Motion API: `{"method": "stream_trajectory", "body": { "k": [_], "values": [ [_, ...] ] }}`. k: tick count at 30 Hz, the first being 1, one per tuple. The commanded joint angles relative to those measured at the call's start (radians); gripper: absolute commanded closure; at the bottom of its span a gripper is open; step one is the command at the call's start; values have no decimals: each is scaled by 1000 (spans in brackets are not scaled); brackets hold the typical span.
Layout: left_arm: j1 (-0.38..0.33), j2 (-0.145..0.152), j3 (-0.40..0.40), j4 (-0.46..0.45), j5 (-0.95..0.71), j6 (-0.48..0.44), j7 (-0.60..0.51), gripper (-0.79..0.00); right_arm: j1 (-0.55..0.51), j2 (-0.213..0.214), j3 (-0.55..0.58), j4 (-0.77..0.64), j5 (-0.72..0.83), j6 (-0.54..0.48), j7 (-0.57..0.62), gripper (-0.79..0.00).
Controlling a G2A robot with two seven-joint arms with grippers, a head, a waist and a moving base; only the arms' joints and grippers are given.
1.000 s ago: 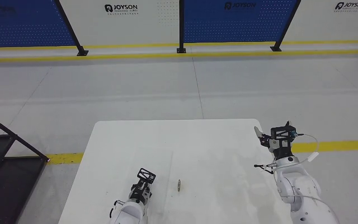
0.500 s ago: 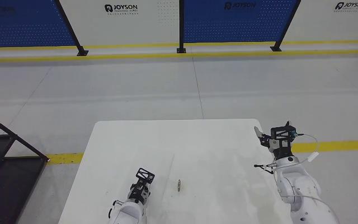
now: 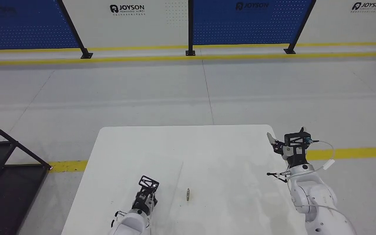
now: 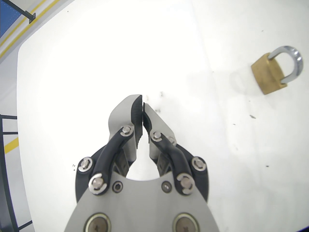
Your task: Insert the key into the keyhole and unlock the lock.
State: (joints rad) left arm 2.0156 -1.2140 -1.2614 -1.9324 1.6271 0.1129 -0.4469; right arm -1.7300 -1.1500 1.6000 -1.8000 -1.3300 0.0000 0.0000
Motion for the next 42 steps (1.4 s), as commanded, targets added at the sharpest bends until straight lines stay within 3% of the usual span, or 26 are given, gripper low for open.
{"method": "stream_trajectory", "body": {
  "k": [1, 5, 9, 16, 18, 28, 35, 42],
  "values": [
    [22, 4, -26, -17, -44, -43, 59, 0, 0, 0, 0, 0, 0, 0, 0, -785],
    [79, 16, -98, -33, -171, -185, 261, 0, 0, 0, 0, 0, 0, 0, 0, -785],
    [111, 28, -170, 13, -259, -331, 456, 0, 0, 0, -1, 2, -3, 0, 2, -785],
    [101, 50, -256, 139, -291, -616, 755, 0, -26, -9, -116, 10, -183, 49, 16, -785],
    [86, 55, -267, 181, -282, -682, 792, 0, -43, -12, -168, 7, -263, 63, 19, -785],
    [86, 55, -267, 181, -282, -682, 792, 0, -143, -26, -421, 6, -544, 43, -13, -785],
    [86, 55, -267, 181, -282, -682, 792, 0, -134, -44, -583, 53, -624, 10, -2, -785],
    [86, 55, -267, 181, -282, -682, 792, 0, -123, -48, -606, 60, -620, 7, -2, -785]
  ]
}}
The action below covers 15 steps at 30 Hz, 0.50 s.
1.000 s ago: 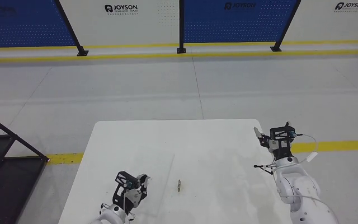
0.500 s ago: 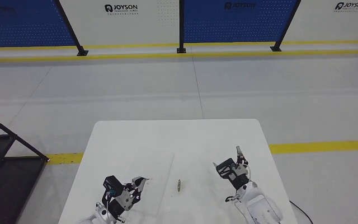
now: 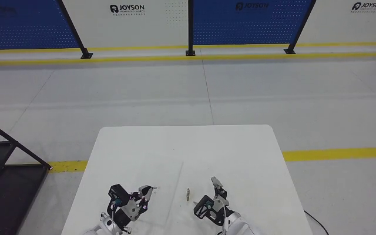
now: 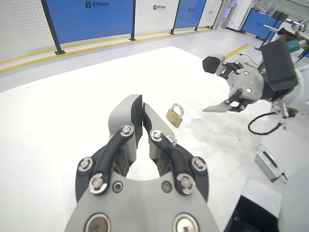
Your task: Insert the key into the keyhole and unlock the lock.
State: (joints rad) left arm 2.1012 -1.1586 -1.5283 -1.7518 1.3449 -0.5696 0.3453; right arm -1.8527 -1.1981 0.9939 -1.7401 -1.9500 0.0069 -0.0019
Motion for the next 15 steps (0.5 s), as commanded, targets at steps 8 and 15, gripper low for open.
{"method": "stream_trajectory", "body": {
  "k": [8, 15],
  "values": [
    [0, 0, 0, 0, 0, 0, 0, 0, 21, -3, -24, 17, 11, -47, -14, -785],
    [0, 0, 0, 0, 0, 0, 0, 0, 104, -46, -144, 91, 164, -24, 31, -785]
  ]
}}
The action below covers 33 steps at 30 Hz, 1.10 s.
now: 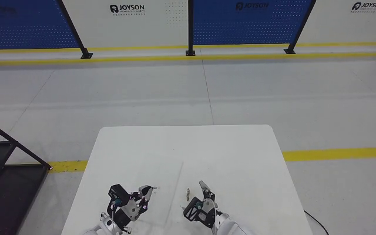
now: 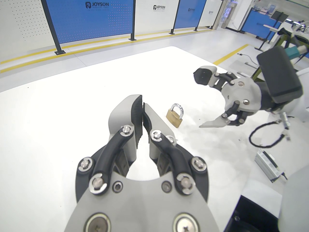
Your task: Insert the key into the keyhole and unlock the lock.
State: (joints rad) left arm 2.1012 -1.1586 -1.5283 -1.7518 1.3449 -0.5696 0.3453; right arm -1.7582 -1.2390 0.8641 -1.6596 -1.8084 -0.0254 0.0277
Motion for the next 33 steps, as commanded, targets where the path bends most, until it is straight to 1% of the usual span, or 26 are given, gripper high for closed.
{"method": "stream_trajectory", "body": {
  "k": [1, 4, 7, 9, 10, 12, 15, 17, 19, 20, 21, 22, 29, 30, 32, 33],
  "values": [
    [0, 0, 0, 0, 0, 0, 0, 0, 19, -11, -30, 24, 37, 14, 0, -785],
    [0, 0, 0, 0, 0, 0, 0, 0, 36, -27, -60, 56, 86, 54, 9, -785],
    [0, 0, 0, 0, 0, 0, 0, 0, 44, -39, -71, 77, 117, 128, 42, -785],
    [0, 0, 0, 0, 0, 0, 0, 0, 54, -44, -76, 86, 128, 145, 59, -785],
    [0, 0, 0, 0, 0, 0, 0, 0, 57, -46, -75, 92, 135, 155, 68, -773],
    [0, 0, 0, 0, 0, 0, 0, 0, 61, -49, -76, 100, 143, 164, 73, -708],
    [0, 0, 0, 0, 0, 0, 0, 0, 67, -52, -78, 115, 154, 167, 79, -582],
    [0, 0, 0, 0, 0, 0, 0, 0, 74, -55, -81, 125, 162, 168, 85, -637],
    [0, 0, 0, 0, 0, 0, 0, 0, 80, -58, -84, 136, 173, 168, 86, -606],
    [0, 0, 0, 0, 0, 0, 0, 0, 83, -60, -85, 142, 181, 166, 84, -551],
    [0, 0, 0, 0, 0, 0, 0, 0, 86, -61, -86, 149, 186, 163, 80, -462],
    [0, 0, 0, 0, 0, 0, 0, 0, 89, -62, -87, 156, 191, 160, 76, -397],
    [0, 0, 0, 0, 0, 0, 0, 0, 104, -68, -97, 187, 203, 144, 61, -336],
    [0, 0, 0, 0, 0, 0, 0, 0, 106, -69, -99, 190, 205, 141, 60, -317],
    [0, 0, 0, 0, 0, 0, 0, 0, 110, -71, -101, 195, 209, 139, 56, -252],
    [0, 0, 0, 0, 0, 0, 0, 0, 111, -72, -102, 198, 211, 139, 54, -237]
  ]
}}
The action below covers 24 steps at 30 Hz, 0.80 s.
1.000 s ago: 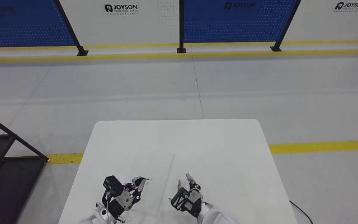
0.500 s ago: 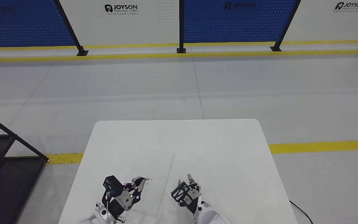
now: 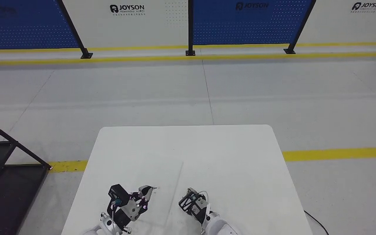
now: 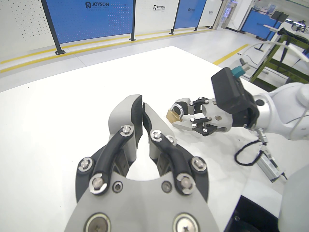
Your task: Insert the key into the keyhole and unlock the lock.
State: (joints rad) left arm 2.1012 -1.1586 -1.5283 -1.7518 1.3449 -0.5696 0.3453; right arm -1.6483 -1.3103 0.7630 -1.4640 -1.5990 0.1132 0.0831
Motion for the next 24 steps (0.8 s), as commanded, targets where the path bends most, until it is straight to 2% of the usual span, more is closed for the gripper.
{"method": "stream_trajectory", "body": {
  "k": [1, 6, 7, 14, 24],
  "values": [
    [0, 0, 0, 0, 0, 0, 0, 0, 2, -1, -1, 4, 5, -1, -4, -209],
    [0, 0, 0, 0, 0, 0, 0, 0, 5, -4, -1, 11, 15, 0, -13, -15],
    [0, 0, 0, 0, 0, 0, 0, 0, 5, -5, 0, 13, 17, 1, -16, 0],
    [0, 0, 0, 0, 0, 0, 0, 0, -5, -3, 14, -34, 47, -15, -64, 0],
    [0, 0, 0, 0, 0, 0, 0, 0, 4, 29, 200, -180, 281, -217, -161, 0]
  ]
}}
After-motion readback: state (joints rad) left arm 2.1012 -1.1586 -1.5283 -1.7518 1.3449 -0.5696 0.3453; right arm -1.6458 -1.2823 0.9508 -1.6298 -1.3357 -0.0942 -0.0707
